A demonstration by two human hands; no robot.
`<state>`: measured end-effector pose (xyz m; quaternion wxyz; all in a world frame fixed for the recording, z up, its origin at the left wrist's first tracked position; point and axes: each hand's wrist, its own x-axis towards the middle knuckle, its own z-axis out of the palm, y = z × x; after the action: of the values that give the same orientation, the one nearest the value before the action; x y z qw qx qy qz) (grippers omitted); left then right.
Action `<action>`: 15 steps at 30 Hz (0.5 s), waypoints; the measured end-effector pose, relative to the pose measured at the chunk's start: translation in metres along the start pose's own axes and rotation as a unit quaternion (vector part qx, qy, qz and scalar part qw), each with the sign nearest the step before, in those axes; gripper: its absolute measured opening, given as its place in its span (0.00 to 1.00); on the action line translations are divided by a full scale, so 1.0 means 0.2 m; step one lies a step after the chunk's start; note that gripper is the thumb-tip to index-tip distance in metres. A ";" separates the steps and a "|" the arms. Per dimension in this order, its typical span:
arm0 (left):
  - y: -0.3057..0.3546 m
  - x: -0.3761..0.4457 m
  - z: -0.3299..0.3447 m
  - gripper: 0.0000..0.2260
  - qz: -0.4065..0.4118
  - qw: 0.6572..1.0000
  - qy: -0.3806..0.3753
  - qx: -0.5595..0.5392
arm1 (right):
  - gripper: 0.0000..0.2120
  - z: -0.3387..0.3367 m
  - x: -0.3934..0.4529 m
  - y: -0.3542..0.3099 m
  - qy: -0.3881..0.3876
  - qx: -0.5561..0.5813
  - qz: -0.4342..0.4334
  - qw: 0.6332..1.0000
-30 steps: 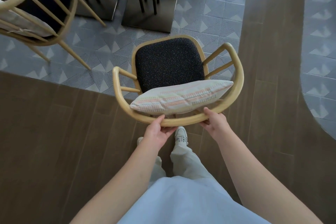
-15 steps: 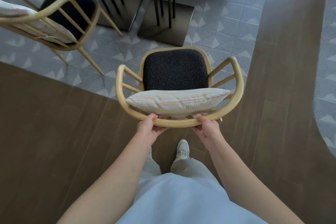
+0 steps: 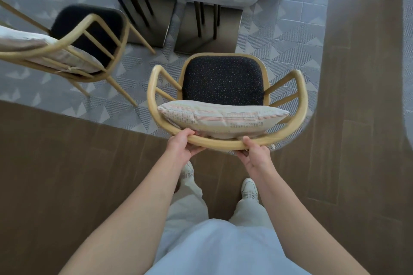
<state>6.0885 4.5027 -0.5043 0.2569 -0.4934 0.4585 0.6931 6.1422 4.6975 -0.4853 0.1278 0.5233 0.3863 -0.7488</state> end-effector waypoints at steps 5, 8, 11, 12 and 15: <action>0.30 0.12 -0.17 0.05 -0.002 0.999 -0.013 0.031 | 0.19 0.34 0.03 0.12 0.017 0.021 -0.001 1.000; 0.47 0.21 -0.31 0.11 0.005 0.999 -0.007 0.048 | 0.20 0.54 0.04 0.22 0.020 0.018 -0.008 1.000; 0.60 0.27 -0.45 0.14 0.011 0.998 -0.006 0.055 | 0.19 0.70 0.03 0.33 0.015 0.010 -0.007 1.000; 0.63 0.28 -0.49 0.13 0.011 0.998 -0.006 0.057 | 0.17 0.74 0.03 0.36 0.019 0.011 -0.002 1.000; 0.72 0.30 -0.58 0.13 0.007 0.998 -0.004 0.055 | 0.12 0.85 0.02 0.44 0.024 0.019 0.011 0.999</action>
<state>6.0008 4.3292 -0.5156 0.2809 -0.4724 0.4986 0.6703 6.0755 4.5188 -0.5019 0.1162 0.5475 0.3691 -0.7419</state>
